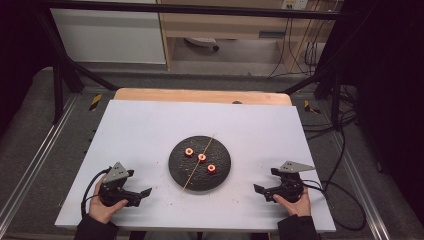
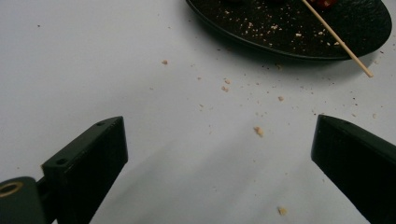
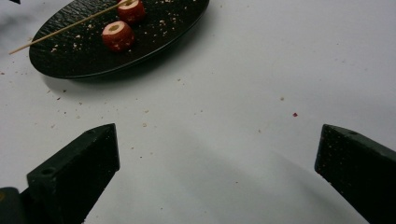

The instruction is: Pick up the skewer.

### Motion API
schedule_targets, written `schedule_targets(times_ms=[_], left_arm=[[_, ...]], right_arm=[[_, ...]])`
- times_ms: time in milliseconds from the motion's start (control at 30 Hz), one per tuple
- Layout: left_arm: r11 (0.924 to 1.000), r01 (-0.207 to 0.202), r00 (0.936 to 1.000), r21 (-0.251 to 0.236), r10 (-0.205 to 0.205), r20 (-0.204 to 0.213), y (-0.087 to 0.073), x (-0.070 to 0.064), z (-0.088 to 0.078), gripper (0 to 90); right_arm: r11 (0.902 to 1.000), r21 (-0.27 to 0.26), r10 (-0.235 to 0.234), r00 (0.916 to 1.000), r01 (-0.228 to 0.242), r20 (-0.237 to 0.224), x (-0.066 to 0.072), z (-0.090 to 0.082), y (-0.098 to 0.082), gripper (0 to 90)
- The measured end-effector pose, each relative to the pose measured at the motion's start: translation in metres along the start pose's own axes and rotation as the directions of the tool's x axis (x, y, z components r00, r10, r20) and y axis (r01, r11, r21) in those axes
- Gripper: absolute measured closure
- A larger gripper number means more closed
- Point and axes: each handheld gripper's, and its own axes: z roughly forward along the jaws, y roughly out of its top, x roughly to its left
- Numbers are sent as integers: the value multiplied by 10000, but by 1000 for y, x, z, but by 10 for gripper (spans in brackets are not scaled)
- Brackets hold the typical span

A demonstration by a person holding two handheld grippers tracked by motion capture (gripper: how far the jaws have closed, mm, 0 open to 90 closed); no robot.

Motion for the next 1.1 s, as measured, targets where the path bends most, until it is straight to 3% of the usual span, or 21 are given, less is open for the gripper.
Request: schedule_targets(times_ms=[467, 1100], left_arm=[[9995, -213, 9997, 245, 215, -78, 13, -13, 10, 33], [9981, -526, 9985, 315, 530, -127, 48, -39, 19, 36]], right_arm=[[10000, 87, -18, 10000, 17, 43, 0, 0, 0, 6], [9999, 123, -56, 9998, 54, 165, 0, 0, 0, 7]])
